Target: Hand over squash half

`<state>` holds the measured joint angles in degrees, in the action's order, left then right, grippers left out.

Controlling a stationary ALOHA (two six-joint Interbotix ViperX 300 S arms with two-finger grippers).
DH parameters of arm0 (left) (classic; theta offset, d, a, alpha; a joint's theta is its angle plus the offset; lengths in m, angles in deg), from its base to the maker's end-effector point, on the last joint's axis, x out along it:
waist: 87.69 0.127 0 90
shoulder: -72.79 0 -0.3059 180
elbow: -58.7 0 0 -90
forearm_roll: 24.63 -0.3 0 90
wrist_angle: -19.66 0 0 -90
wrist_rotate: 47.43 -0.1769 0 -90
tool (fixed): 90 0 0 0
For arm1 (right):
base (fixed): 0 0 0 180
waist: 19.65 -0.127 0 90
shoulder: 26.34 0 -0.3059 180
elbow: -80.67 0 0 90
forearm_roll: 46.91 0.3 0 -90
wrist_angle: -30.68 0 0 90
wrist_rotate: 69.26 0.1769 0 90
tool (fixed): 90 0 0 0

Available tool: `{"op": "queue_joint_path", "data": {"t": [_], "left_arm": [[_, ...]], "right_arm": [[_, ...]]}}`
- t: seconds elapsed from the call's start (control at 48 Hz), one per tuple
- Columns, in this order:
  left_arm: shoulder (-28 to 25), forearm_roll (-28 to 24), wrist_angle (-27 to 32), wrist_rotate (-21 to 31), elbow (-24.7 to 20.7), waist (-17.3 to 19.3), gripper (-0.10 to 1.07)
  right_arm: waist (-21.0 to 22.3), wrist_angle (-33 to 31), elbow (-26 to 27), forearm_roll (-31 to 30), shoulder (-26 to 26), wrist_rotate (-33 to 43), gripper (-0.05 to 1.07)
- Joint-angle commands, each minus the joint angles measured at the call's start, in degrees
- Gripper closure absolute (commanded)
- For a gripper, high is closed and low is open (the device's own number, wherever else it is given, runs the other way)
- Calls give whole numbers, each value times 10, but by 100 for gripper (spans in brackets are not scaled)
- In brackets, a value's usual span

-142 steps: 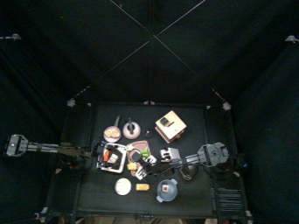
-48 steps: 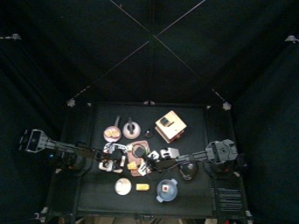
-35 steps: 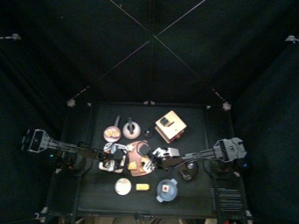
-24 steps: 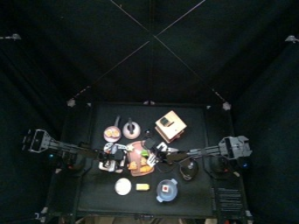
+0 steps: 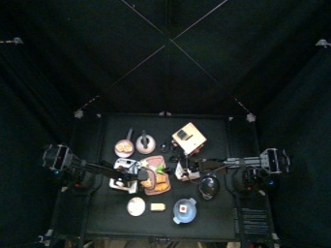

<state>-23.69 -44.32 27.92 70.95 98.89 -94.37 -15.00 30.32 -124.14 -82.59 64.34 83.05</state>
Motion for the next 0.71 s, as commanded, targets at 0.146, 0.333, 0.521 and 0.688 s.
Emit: {"op": "queue_joint_path", "data": {"t": [0.146,0.333,0.521,0.688], "left_arm": [[-11,24,6,1,-25,-3,-6],[-18,38,40,0,-36,-9,-6],[-26,38,75,1,-54,-18,-5],[-45,36,93,0,-69,-22,-5]], "right_arm": [[-4,27,-11,-23,-18,4,8],[-47,56,-33,-54,-25,-2,8],[-49,65,-40,-69,-31,7,8],[-49,66,-45,-69,-31,6,8]]}}
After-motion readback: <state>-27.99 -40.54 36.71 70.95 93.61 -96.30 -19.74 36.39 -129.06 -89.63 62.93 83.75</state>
